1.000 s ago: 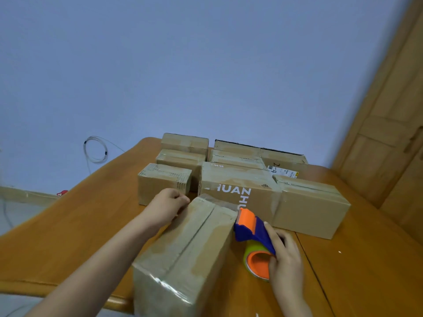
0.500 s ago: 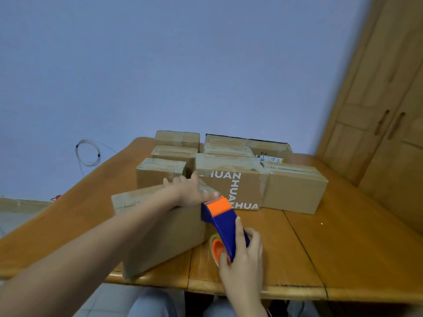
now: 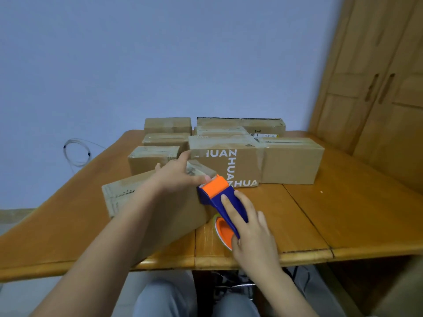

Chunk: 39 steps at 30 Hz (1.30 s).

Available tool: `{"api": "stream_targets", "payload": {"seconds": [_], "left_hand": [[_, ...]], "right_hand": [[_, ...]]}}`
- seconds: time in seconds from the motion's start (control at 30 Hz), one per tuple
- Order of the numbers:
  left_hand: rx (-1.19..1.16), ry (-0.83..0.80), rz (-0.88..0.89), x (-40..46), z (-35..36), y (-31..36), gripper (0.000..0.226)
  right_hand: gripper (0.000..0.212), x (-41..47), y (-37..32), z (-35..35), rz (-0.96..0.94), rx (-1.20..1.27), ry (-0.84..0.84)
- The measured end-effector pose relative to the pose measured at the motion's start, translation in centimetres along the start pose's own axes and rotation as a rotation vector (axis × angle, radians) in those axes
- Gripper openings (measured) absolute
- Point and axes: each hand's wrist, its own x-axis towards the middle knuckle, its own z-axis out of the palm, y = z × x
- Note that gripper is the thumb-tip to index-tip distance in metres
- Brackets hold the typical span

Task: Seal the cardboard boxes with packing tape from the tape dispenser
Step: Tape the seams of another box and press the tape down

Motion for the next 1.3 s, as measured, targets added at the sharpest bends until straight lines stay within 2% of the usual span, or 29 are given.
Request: {"api": "stream_targets", "payload": {"seconds": [0.2,0.3,0.37,0.43,0.57,0.63,0.73,1.03,1.17,1.3], "left_hand": [[0.016,0.005,-0.011,0.3,0.3,-0.1,0.098],[-0.002,0.019,-0.008,0.5,0.4,-0.2,0.097],[-0.023,0.026,-0.003,0.8,0.5,-0.4,0.099],[-0.029,0.027,0.000,1.2,0.7,-0.7,0.100],[-0.033,0.039,0.006,1.4,0.8,-0.8,0.097],[-0.036,0.046,0.009,1.2,0.8,-0.8,0.097],[-0.034,0.037,0.004,1.0,0.6,-0.7,0.095],[0.053,0.055,0.014,0.4,0.4,-0.3,0.084],[0.092,0.049,0.015,0.3,0.5,-0.2,0.092],[0.144,0.006,0.014,0.3,0.7,0.0,0.114]], "right_hand": [[0.115,-0.9,-0.4,-1.6,0.044,-0.050,-0.025],[0.114,-0.7,-1.0,-1.6,0.080,-0.019,-0.096],[0.109,-0.6,-1.0,-1.6,0.024,-0.006,-0.072],[0.103,-0.9,-1.3,-2.1,0.054,-0.006,-0.108],[0.111,-1.4,-2.3,-2.5,0.142,-0.030,-0.122],[0.100,-1.3,-2.9,-2.9,0.101,-0.061,-0.172],[0.085,-1.4,-3.3,-4.1,0.152,-0.073,-0.259],[0.074,-0.2,-3.8,-4.7,0.160,-0.108,-0.313],[0.069,1.1,-3.4,-4.8,0.151,-0.073,-0.375],[0.065,2.5,-3.1,-5.9,0.128,-0.120,-0.431]]}}
